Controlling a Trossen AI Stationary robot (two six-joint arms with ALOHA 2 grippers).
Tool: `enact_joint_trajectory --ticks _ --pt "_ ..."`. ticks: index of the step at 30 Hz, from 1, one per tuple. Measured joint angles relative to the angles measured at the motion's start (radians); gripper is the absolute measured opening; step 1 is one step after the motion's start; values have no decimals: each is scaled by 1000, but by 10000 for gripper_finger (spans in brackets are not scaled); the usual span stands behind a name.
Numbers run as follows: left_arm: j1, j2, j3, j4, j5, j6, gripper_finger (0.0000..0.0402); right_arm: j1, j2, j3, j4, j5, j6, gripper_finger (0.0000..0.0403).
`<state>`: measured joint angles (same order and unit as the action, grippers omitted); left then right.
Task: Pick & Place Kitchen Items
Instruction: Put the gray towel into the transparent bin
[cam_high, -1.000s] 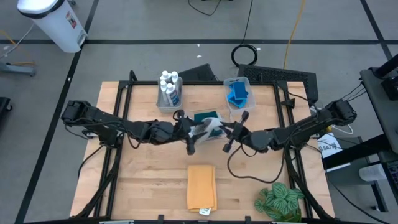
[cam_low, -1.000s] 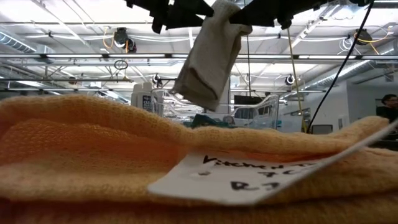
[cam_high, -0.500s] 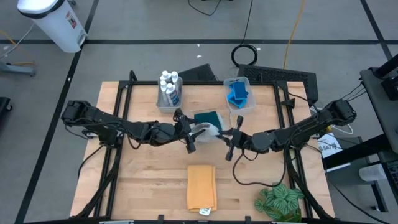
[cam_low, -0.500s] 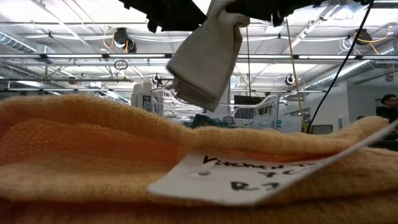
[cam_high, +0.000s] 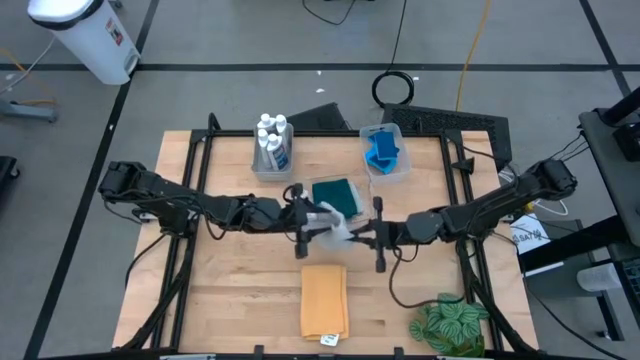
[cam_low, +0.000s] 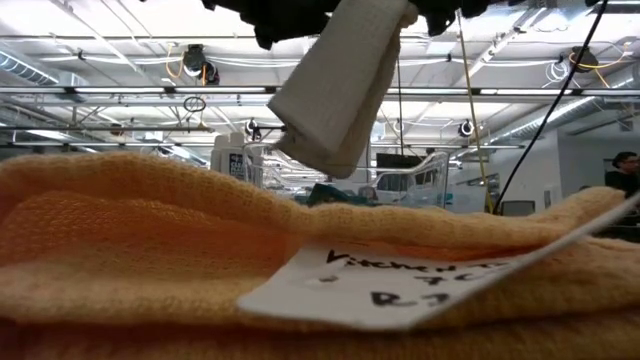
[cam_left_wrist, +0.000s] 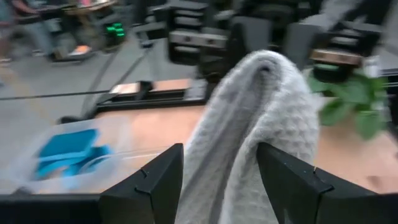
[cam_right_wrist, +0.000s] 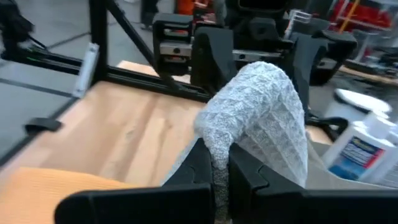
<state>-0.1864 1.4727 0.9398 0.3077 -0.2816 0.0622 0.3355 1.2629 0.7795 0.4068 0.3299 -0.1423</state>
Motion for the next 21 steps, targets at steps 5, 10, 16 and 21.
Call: enact_joint_trajectory --ticks 5,10,16,21 --pt "-1 0 0 32 137 -12 209 -7 -75 10 -114 -65 77 0" --pt "3 0 1 71 242 -71 209 -23 -95 96 -308 -73 128 0" --pt "29 0 1 60 264 -143 209 -35 -68 160 -455 -76 116 0" --pt "74 -17 68 -115 288 -227 209 -42 -11 194 -518 -143 127 0"
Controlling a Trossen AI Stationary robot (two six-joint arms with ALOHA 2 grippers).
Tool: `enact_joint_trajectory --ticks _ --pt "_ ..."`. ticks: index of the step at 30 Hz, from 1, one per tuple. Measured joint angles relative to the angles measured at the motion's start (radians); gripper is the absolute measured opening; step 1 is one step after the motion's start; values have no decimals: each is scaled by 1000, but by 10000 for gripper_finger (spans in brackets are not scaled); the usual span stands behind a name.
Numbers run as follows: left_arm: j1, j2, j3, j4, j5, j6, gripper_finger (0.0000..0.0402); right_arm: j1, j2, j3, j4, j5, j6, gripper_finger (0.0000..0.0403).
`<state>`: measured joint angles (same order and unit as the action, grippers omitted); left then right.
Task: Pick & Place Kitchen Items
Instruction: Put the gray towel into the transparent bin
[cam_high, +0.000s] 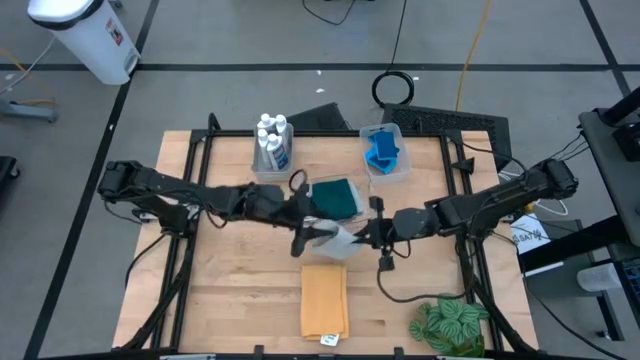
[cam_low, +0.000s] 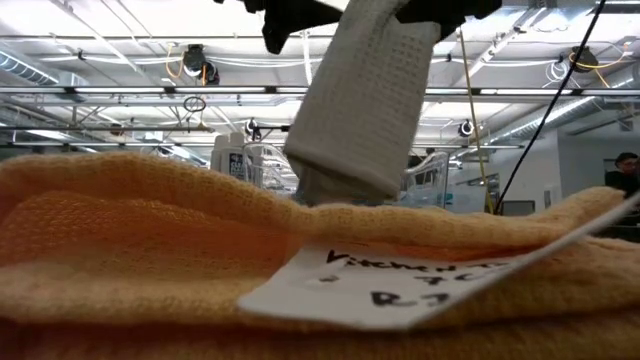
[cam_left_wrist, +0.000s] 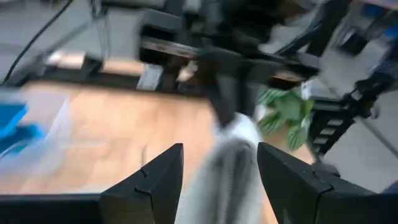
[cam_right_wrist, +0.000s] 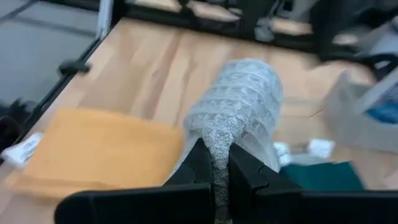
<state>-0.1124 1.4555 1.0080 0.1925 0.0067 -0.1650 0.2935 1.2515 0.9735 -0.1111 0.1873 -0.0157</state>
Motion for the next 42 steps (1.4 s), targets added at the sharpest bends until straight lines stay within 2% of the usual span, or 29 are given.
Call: enact_joint_trajectory --ticks 3,6,11,14,21,36,39,42 --pt "17 6 150 -319 8 0 209 -5 42 24 -12 -14 -2 0" --pt "21 53 304 -546 23 72 209 -16 71 38 -32 -14 -3 0" --pt "22 146 461 -732 119 138 209 -40 108 41 -25 -36 -4 0" --pt "21 203 489 -737 164 170 209 -46 120 42 -13 -37 -4 0" --pt "32 272 496 -729 180 198 209 -43 122 42 -3 -88 -6 0" --pt "46 266 496 -714 213 186 209 3 121 42 26 -106 -53 0" --pt "46 266 496 -712 267 186 209 1 121 42 26 -102 -58 0" --pt "46 266 496 -713 360 186 209 0 121 42 25 -53 -68 0"
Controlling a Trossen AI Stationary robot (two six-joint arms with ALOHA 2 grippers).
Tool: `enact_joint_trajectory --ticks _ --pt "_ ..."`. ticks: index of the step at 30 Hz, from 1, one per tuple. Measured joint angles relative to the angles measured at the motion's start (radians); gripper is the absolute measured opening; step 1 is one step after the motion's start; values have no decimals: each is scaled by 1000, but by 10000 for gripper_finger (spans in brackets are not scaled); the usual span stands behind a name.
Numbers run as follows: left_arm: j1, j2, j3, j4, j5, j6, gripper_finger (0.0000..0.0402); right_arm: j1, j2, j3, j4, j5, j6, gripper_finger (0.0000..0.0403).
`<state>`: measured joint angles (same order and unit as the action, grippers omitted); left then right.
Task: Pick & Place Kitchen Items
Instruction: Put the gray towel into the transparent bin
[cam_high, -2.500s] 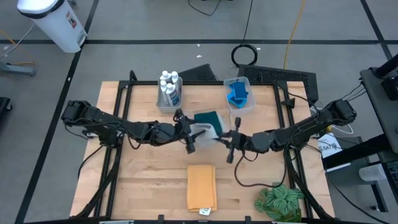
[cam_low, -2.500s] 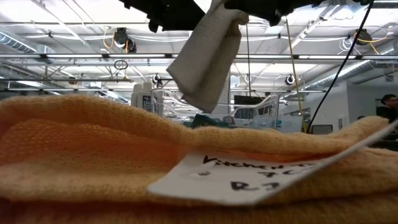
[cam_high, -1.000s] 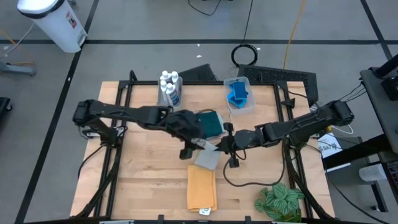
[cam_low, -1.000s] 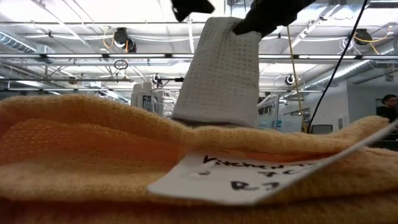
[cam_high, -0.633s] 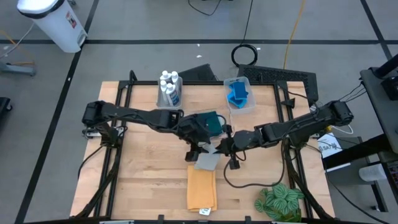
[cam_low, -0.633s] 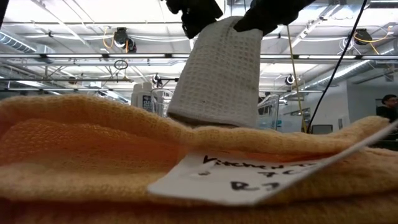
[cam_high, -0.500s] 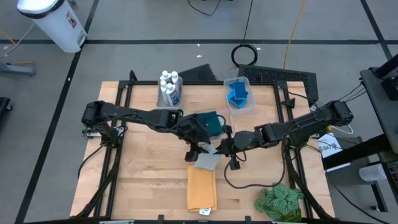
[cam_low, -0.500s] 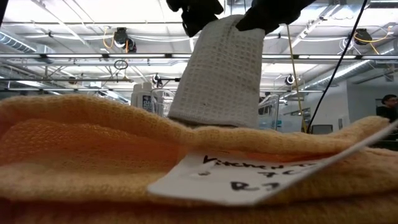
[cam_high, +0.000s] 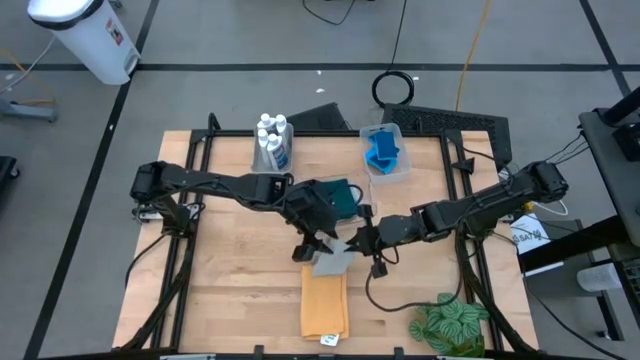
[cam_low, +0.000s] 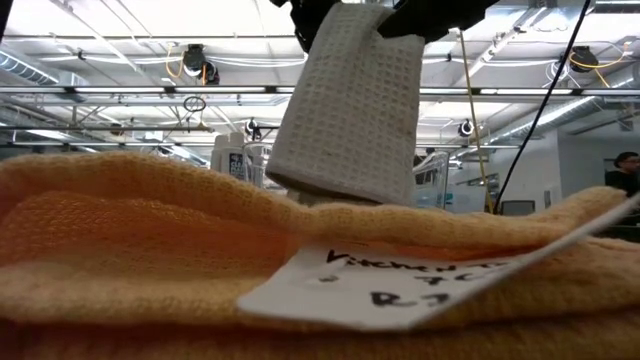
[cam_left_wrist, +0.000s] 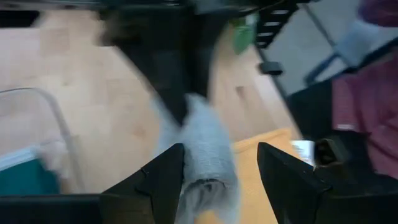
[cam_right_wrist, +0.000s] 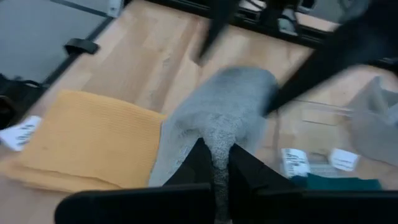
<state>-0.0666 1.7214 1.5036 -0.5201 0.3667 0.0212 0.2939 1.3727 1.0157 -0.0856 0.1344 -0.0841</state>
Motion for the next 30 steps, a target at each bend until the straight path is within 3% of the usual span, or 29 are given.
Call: enact_joint_trajectory --ticks 4,9,22,26,30 --pt "0 0 0 0 3 -6 209 0 0 0 7 45 -10 0" --pt "7 0 0 0 -51 -35 209 0 0 0 9 48 -11 0" --pt "21 5 -1 -34 -54 -53 202 2 -13 0 24 52 -24 0" --pt "18 5 0 -29 -54 -48 155 2 -15 0 29 52 -33 0" --pt "18 5 0 -30 -54 -29 64 2 -15 0 29 52 -33 2"
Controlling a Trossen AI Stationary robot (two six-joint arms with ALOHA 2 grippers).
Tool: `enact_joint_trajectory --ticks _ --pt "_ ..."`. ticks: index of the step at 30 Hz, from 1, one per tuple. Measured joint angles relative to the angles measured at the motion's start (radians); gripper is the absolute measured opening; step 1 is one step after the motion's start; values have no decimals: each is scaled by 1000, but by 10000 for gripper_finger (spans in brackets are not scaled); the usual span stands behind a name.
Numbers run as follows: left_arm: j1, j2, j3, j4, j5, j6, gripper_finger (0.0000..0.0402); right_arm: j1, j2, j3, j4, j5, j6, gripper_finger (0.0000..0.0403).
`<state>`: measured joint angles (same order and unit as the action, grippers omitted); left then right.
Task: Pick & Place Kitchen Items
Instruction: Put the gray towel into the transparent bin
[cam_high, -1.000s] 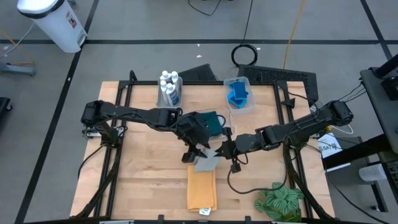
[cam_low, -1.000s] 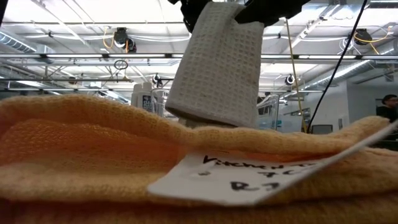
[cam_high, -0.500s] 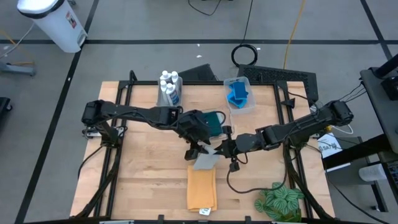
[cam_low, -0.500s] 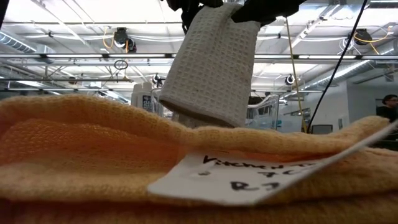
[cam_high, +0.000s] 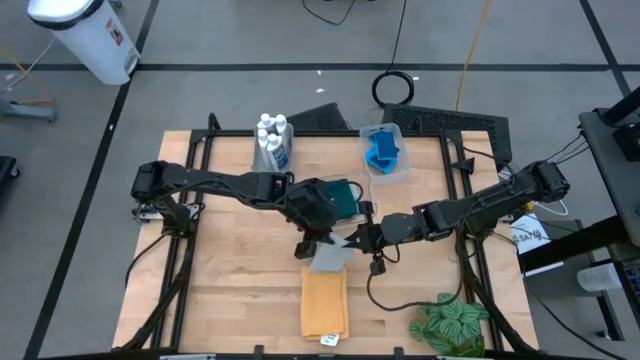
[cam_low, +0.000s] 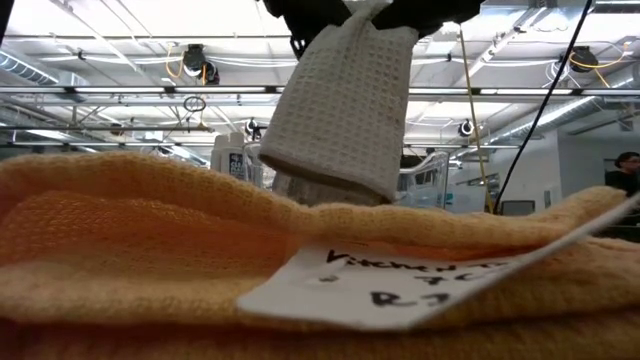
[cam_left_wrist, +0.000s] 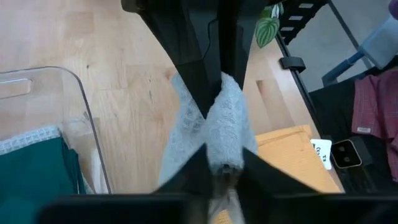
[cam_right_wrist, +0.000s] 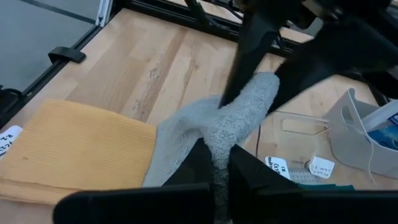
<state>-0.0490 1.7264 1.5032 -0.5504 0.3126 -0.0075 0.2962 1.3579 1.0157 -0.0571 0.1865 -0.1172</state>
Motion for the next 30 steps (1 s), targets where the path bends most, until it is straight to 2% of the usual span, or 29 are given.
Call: enact_joint_trajectory --ticks 1,3,9,15,19,23,26,30 --pt "0 0 0 -1 0 2 37 0 0 0 -1 0 0 5" --pt "0 -6 0 -17 -1 2 18 0 0 0 -5 0 13 11" --pt "-31 -71 0 -87 -135 69 15 0 -29 3 -87 25 124 44" --pt "-63 -83 -17 -111 -181 101 15 3 -65 12 -162 49 171 124" --pt "-64 -82 -52 -116 -186 85 15 -19 -57 130 -327 46 251 194" --pt "-54 -82 -55 -94 -202 85 15 -52 16 322 -518 45 266 253" --pt "-44 -82 -56 -79 -209 84 15 -74 92 445 -606 11 262 275" --pt "-35 -82 -56 -76 -209 76 15 -96 176 494 -621 -85 237 278"
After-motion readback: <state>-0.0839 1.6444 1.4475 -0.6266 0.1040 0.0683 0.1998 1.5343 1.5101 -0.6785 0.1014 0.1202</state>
